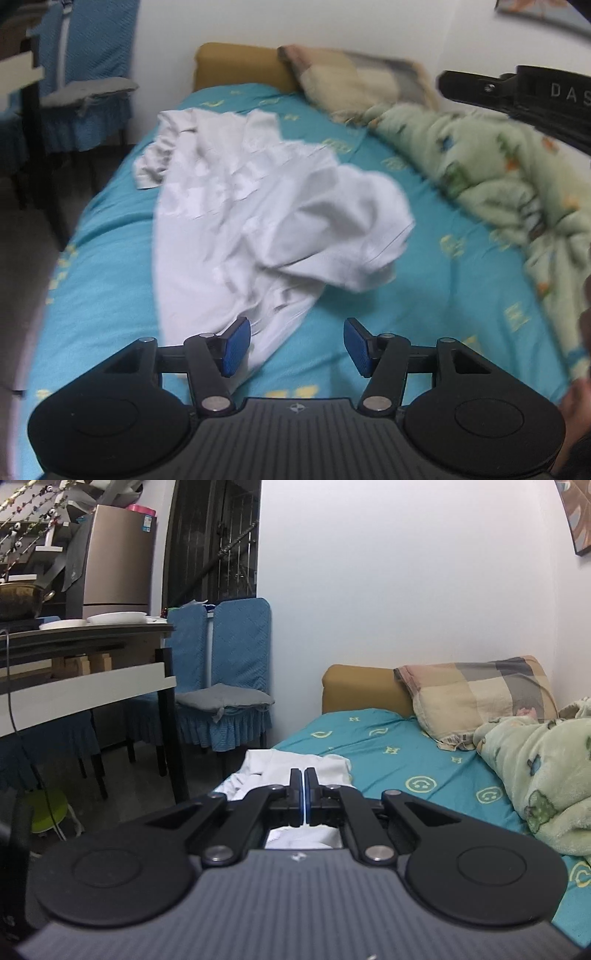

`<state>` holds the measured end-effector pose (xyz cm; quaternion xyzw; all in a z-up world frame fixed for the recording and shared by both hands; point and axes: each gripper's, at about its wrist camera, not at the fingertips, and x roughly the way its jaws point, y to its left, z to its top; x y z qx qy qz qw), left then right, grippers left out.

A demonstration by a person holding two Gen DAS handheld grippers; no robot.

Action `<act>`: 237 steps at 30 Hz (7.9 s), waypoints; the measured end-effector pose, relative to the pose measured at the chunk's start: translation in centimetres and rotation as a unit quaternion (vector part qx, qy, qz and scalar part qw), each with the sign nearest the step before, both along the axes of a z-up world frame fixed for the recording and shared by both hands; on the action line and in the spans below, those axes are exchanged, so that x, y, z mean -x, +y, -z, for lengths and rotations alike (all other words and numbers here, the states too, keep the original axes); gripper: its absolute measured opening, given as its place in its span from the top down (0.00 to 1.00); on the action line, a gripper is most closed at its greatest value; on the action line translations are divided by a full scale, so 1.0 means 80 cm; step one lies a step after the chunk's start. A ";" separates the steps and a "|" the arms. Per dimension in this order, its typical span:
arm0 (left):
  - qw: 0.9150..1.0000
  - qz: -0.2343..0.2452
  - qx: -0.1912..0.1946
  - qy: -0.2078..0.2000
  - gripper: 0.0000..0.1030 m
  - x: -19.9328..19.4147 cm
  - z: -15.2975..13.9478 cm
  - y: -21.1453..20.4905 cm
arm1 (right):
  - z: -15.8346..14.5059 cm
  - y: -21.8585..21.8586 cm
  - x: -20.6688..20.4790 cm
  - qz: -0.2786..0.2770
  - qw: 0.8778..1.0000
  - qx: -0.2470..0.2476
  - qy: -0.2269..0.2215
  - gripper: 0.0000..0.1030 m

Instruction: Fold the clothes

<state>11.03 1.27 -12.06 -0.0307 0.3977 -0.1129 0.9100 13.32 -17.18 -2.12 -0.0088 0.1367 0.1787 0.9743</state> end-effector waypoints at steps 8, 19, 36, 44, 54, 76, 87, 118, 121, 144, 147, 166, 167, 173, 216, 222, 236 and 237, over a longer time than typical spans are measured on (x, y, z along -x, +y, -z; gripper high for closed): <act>0.996 -0.065 -0.068 0.005 0.43 0.011 -0.004 0.005 | 0.039 -0.021 -0.032 -0.021 0.989 -0.040 0.139 0.79; 0.989 -0.129 0.032 0.064 0.57 -0.016 0.010 0.048 | 0.069 0.031 -0.013 -0.051 0.982 0.119 0.135 0.43; 0.976 -0.136 0.086 -0.145 0.90 0.048 -0.084 0.070 | 0.090 0.101 0.008 -0.099 0.975 0.195 -0.032 0.43; 0.969 -0.151 0.102 -0.165 0.91 0.051 -0.084 0.071 | 0.101 0.073 -0.051 0.061 0.980 0.188 0.018 0.42; 0.972 -0.156 0.114 -0.133 0.91 0.046 -0.074 0.064 | 0.059 -0.003 -0.050 0.163 0.981 0.058 0.092 0.31; 0.979 -0.144 0.077 -0.125 0.42 0.004 -0.038 0.019 | 0.007 0.013 0.018 0.133 0.987 0.052 -0.074 0.26; 0.967 -0.246 0.031 -0.059 0.25 0.025 -0.021 0.063 | 0.008 -0.017 0.005 0.185 0.980 0.030 -0.072 0.25; 0.928 -0.288 0.072 -0.227 0.19 0.136 -0.179 0.093 | -0.034 -0.035 0.093 0.268 0.963 -0.020 -0.039 0.25; 0.914 -0.283 0.103 -0.272 0.19 0.147 -0.240 0.103 | -0.099 -0.040 0.104 0.258 0.962 -0.051 -0.069 0.26; 0.814 -0.180 0.048 -0.550 0.11 0.262 -0.746 0.032 | -0.582 -0.123 0.226 0.198 0.937 -0.062 -0.280 0.24; 0.836 -0.168 0.046 -0.520 0.10 0.199 -0.722 0.025 | -0.564 -0.134 0.186 0.206 0.946 -0.043 -0.247 0.24; 0.946 -0.162 -0.023 -0.279 0.03 -0.484 -0.275 0.026 | -0.139 -0.125 -0.378 0.253 0.967 0.036 -0.022 0.25; 0.953 -0.166 -0.022 -0.253 0.03 -0.520 -0.237 0.028 | -0.105 -0.122 -0.410 0.254 0.966 0.038 -0.011 0.25; 0.976 -0.186 -0.020 -0.115 0.04 -0.661 -0.017 0.054 | 0.082 -0.106 -0.543 0.252 0.963 0.043 0.089 0.25; 0.982 -0.095 -0.025 -0.162 0.00 0.002 -0.111 0.014 | 0.006 -0.091 -0.021 0.127 0.982 -0.074 0.116 0.22; 0.983 -0.139 -0.003 -0.118 0.02 0.014 -0.083 0.039 | 0.019 -0.090 0.013 0.132 0.980 -0.086 0.121 0.22; 0.973 -0.221 0.024 -0.063 0.09 -0.216 -0.008 0.098 | 0.061 -0.073 -0.046 0.137 0.977 -0.084 0.139 0.22; 0.972 -0.228 0.022 -0.061 0.11 -0.238 -0.002 0.102 | 0.065 -0.072 -0.056 0.143 0.976 -0.084 0.143 0.22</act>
